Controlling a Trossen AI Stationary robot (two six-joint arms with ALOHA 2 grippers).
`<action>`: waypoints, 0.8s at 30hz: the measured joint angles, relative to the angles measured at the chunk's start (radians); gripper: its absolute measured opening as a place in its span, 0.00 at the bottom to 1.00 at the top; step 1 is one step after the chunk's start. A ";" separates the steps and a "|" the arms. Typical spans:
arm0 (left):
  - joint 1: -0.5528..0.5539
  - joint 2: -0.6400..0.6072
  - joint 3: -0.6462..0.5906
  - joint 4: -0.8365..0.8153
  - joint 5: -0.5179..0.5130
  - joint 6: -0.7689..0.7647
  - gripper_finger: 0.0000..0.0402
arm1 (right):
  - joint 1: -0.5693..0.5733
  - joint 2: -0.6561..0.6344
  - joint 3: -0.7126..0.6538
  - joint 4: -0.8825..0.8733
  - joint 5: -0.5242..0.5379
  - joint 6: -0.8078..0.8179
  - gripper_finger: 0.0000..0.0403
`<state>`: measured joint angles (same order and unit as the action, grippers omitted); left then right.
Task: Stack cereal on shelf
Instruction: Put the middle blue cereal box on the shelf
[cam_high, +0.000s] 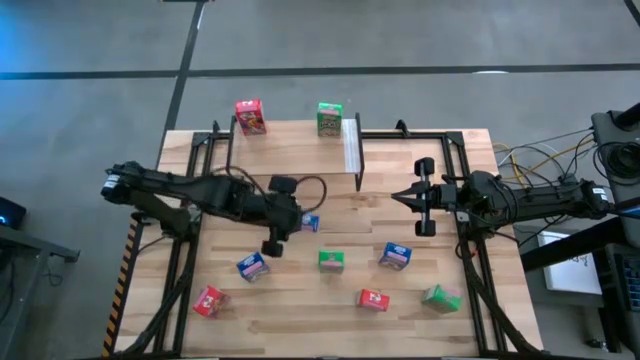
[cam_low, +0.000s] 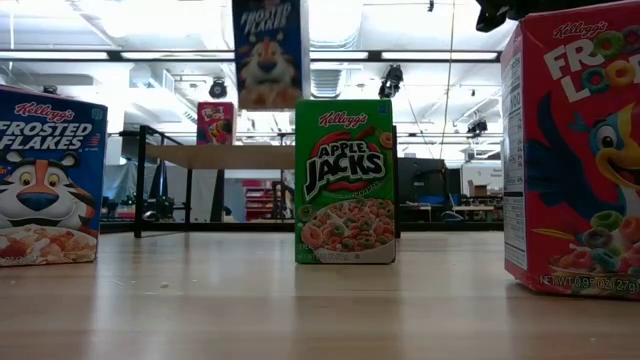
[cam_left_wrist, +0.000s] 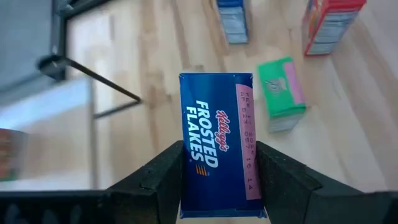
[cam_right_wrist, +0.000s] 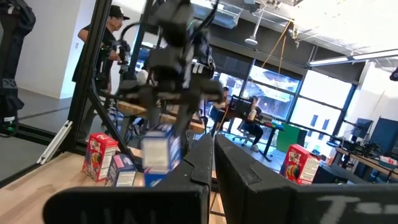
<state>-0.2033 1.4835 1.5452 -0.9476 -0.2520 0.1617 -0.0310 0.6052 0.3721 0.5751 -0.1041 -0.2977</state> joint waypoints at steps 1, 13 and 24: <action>0.011 -0.002 0.023 -0.011 0.000 0.022 0.41 | 0.000 0.000 0.000 0.000 0.000 0.000 0.02; 0.286 -0.042 0.128 -0.081 0.001 0.252 0.41 | 0.000 0.000 0.000 0.000 0.000 -0.001 0.02; 0.691 -0.023 0.128 -0.059 0.252 0.382 0.41 | 0.000 0.000 0.000 0.000 0.000 -0.012 0.02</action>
<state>0.4878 1.4604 1.6733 -1.0062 -0.0003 0.5440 -0.0311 0.6052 0.3721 0.5751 -0.1040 -0.3099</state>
